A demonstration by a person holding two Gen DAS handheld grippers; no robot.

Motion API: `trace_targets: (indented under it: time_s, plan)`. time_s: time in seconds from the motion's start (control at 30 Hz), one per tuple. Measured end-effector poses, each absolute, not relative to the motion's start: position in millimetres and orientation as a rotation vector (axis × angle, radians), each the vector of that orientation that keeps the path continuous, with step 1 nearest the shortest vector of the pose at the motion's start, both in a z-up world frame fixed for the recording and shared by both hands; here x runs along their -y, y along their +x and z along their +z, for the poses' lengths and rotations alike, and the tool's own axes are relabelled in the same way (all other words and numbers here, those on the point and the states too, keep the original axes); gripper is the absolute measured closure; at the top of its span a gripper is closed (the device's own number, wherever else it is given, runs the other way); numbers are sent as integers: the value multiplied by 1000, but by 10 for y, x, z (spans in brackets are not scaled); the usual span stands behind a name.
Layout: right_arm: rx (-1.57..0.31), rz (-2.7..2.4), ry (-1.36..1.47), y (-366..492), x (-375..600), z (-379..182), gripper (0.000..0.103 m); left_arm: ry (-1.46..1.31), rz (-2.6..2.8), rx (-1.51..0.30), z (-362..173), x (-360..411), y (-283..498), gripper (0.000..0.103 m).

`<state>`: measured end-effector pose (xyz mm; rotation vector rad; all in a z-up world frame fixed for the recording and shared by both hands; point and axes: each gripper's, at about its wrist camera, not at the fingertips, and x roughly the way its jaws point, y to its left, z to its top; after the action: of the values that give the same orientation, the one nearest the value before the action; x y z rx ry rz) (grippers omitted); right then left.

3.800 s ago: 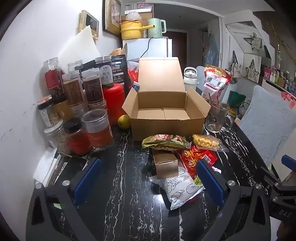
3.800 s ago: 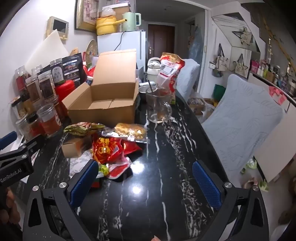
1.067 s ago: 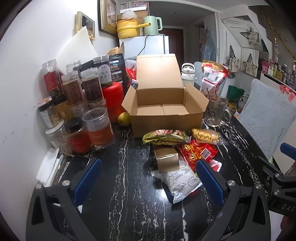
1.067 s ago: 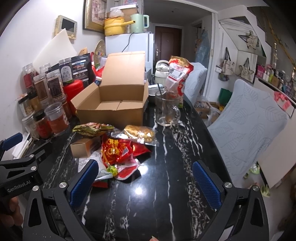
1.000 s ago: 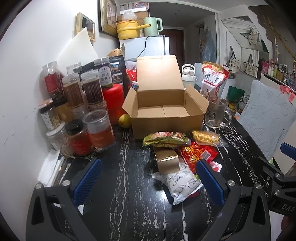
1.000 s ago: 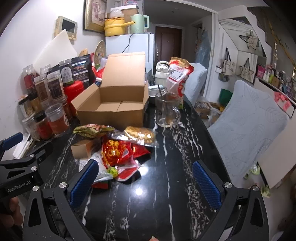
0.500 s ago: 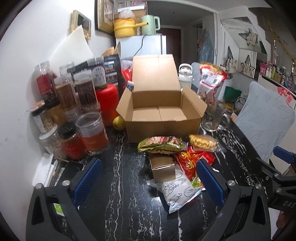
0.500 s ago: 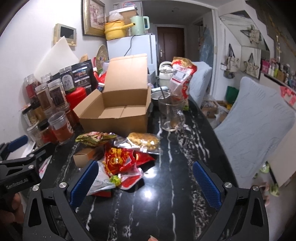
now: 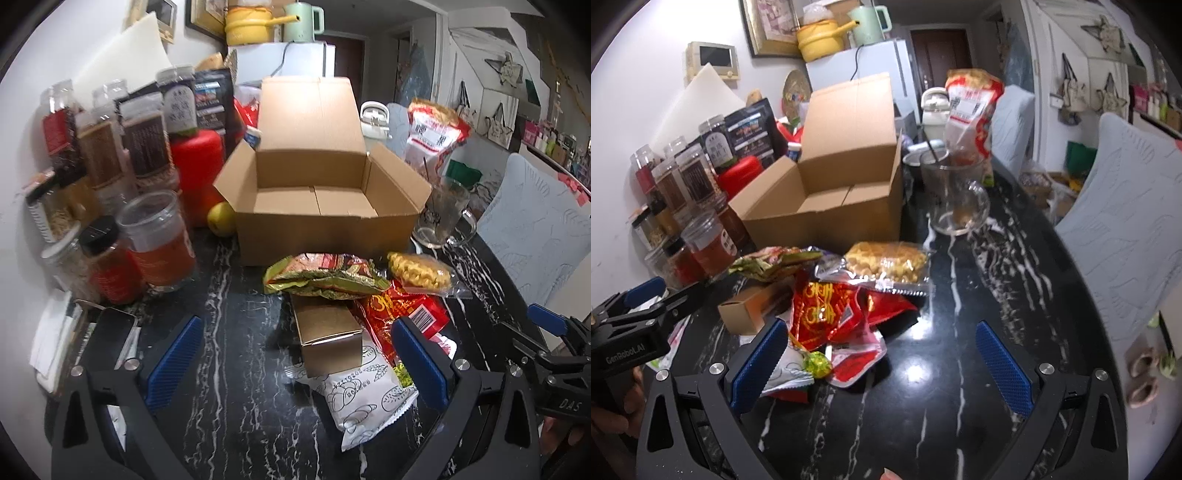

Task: Organize snacks
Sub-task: 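Grasp the gold box with the left tool while the right tool grasps the green lollipop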

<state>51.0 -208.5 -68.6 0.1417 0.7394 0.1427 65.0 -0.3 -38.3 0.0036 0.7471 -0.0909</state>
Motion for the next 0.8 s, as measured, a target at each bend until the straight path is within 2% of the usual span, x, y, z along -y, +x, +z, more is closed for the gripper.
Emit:
trace_targets:
  time_s: [0.47,0.6,0.7,0.8]
  plan:
    - [-819,159,153,871,2111,-976,0,-10,-109,-856,-805,60,1123,1]
    - [-840,158,159,969,2114,-1049,0,-27,-98,-891,-933,46,1253,14]
    - [-853,166,171,1008,2120,-1085,0,-92,-115,-912,-1019,-5,1315,29]
    - [-861,172,182,1043,2125,-1109,0,-100,-130,-941,-1103,-1,1375,32]
